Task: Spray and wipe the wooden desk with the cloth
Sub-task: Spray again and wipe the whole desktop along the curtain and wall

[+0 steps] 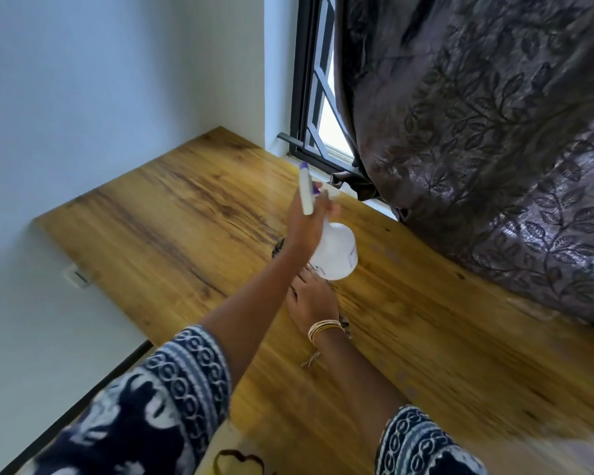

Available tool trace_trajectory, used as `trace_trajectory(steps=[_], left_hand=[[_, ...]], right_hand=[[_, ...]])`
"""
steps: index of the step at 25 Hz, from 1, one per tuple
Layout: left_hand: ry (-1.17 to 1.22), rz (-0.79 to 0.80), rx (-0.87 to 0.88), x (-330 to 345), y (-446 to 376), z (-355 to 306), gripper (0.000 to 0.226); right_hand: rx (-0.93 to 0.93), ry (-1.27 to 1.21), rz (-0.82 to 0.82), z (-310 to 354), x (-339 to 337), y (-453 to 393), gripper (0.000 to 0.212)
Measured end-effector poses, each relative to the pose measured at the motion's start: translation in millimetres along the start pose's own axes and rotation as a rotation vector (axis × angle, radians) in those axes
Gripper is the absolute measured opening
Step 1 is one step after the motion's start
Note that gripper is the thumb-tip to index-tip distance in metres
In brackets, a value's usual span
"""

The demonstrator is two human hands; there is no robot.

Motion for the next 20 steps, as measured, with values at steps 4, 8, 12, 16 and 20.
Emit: trace_trajectory(steps=[4,8,12,16,20], left_hand=[[0.070,0.022,-0.005,-66.4,-15.0,-45.0,0.011],[-0.013,0.196,-0.132,-106.6,5.9,-46.0,0.018],[-0.191,0.365,-0.367,-130.9,33.2,-0.5,0.022],[-0.326,0.458,-0.482,-127.0,54.2,19.3,0.015],[-0.558,0.470,-0.451,-118.1,57.2,10.8,0.019]], right_hand=[[-0.014,-0.023,0.023,8.8,-0.9,2.2,0.040],[0.101,-0.143,0.020,-1.3,-7.1,0.5,0.038],[0.535,-0.724,-0.014,-20.4,-22.7,-8.7,0.035],[1.027,-1.856,0.200,-5.1,5.1,-15.2,0.047],[0.792,-2.021,0.368,25.2,-1.9,-29.4,0.071]])
Point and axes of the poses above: each hand's wrist, its own y-axis away from the middle knuckle, its own x-axis out of the palm, z = x × y, the point moved 9 cm from there along -y, towards the middle knuckle, and after that the axes turned 1 degree about -z, right-handed, at the moved point
